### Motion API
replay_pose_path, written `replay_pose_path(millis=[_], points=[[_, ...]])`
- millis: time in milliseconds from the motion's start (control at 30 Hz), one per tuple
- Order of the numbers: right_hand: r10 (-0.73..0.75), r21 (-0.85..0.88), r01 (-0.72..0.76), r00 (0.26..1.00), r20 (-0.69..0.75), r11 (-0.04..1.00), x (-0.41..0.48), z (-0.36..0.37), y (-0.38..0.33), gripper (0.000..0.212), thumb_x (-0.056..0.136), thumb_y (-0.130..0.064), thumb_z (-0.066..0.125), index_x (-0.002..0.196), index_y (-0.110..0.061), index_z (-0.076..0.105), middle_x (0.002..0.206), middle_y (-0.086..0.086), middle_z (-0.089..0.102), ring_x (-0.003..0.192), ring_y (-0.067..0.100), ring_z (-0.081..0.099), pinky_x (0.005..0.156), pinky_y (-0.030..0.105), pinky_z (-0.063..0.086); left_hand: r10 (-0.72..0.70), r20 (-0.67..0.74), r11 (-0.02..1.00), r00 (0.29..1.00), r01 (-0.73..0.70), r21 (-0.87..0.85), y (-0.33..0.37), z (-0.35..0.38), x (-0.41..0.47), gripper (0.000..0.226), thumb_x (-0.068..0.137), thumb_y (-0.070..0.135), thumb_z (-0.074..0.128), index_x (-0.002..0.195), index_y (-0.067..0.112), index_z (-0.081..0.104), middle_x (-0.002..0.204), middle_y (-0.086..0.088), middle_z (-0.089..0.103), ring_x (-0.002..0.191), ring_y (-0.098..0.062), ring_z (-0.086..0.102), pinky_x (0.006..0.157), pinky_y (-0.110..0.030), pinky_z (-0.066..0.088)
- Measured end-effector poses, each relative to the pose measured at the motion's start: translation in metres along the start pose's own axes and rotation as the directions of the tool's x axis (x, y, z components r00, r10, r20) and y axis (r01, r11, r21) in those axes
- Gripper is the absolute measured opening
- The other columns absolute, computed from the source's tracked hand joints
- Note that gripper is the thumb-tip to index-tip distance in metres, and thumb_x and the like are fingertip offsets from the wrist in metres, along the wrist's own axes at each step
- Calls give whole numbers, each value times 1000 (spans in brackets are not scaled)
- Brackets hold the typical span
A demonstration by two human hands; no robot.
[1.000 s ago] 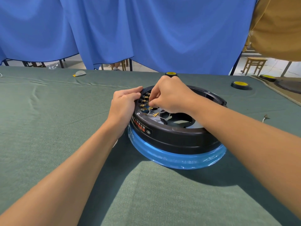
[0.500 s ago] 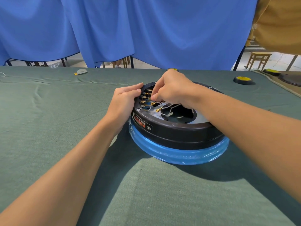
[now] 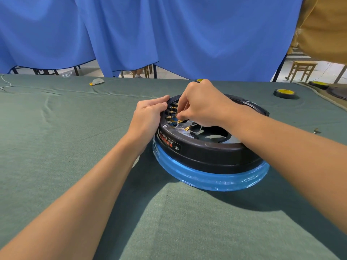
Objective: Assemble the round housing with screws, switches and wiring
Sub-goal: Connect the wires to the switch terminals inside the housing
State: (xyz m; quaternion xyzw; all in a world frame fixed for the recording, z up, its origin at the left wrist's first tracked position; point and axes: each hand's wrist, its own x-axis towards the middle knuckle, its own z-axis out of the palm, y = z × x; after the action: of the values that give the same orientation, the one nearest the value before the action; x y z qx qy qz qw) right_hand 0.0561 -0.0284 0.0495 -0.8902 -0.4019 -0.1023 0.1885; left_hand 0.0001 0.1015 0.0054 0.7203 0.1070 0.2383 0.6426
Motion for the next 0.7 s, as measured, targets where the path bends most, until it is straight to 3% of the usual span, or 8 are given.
replay_pose_path(millis=[100,200,400,567,700], points=[[-28,-75,29,1000,5,997,1,3,0,6,86,-26,73,88,-20,71,88,3,55,90,26,61,85,38,51,7,1,1000,1000,-7,1,-1,-1,1,34,96,2,48,126,6,63,118,-7,68,110,-18,64,102,-34,48],[-29,-121,26,999,-20,992,2,4,2,10,88,-28,70,93,-19,71,89,5,51,95,29,56,79,33,47,15,4,1000,1000,-15,8,-2,-1,2,34,96,2,49,126,6,63,115,-7,69,105,-15,65,97,-29,51],[-9,-110,8,1000,-13,994,2,4,1,8,89,-28,69,85,-23,64,89,5,52,85,27,54,85,37,49,11,16,1000,1000,-11,4,0,-2,0,33,97,4,48,127,9,63,95,7,69,86,-5,67,78,-17,55],[19,-87,-23,999,-45,996,4,4,3,15,88,-29,70,95,-16,70,90,8,55,88,27,56,76,33,47,7,18,1000,1000,-7,6,1,-1,-2,34,97,4,47,128,8,62,95,5,69,92,-12,66,88,-27,53],[12,-67,-14,999,-35,998,4,5,3,14,88,-27,70,95,-16,72,92,9,58,87,27,60,78,36,52,4,21,1000,1000,-4,7,2,-2,-2,34,97,3,47,128,7,61,100,2,69,96,-14,66,91,-29,52]])
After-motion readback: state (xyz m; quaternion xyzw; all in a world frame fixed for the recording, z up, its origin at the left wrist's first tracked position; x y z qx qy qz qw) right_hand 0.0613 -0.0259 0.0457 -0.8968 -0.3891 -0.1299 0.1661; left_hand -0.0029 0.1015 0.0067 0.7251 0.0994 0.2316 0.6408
